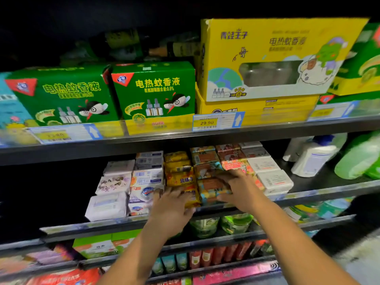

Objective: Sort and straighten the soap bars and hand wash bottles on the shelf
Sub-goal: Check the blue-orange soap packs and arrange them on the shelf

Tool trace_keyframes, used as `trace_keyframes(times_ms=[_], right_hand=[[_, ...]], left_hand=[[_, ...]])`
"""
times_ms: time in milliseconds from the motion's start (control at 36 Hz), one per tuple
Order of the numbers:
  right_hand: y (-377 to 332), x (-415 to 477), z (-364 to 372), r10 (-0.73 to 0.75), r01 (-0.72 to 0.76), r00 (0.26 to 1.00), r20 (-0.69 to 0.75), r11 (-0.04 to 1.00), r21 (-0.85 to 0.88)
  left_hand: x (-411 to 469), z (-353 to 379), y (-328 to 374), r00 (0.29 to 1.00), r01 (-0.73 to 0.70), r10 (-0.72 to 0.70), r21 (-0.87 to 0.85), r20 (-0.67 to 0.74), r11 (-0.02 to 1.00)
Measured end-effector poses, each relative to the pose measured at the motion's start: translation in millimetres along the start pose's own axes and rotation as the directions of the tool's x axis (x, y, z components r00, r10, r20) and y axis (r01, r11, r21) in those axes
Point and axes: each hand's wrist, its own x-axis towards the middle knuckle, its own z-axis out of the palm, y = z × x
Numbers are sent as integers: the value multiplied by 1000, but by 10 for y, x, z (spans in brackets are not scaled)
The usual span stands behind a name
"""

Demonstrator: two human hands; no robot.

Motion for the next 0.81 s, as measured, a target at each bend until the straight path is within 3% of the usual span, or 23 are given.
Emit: trace_keyframes(times_ms=[250, 417, 500, 583, 694, 806], right_hand=[[2, 51, 14, 64, -70, 996, 67, 994, 88], [-74, -17, -32, 4, 2, 999, -40, 985, 173], [-204, -142, -49, -19, 56, 992, -124, 949, 309], [-328, -310, -41, -4, 115, 982, -191, 810, 574], [-528, -509, -9, 44, 60, 995, -94, 496, 866], [-814, -617, -10, 32, -52, 998, 45, 251, 967]], left_hand=[[-21, -1, 38, 1000, 20, -20, -34, -11, 999], [18, -62, -43, 999, 30, -34, -154, -24, 988], [-34, -39, -64, 992, 29, -62, -281, -107, 959], [-188, -13, -95, 958, -136, 6, -437, -285, 889], [-378, -100, -173, 912, -336, 104, -579, -396, 743], [-525, -247, -207, 870, -412, 1, -726, -493, 550]])
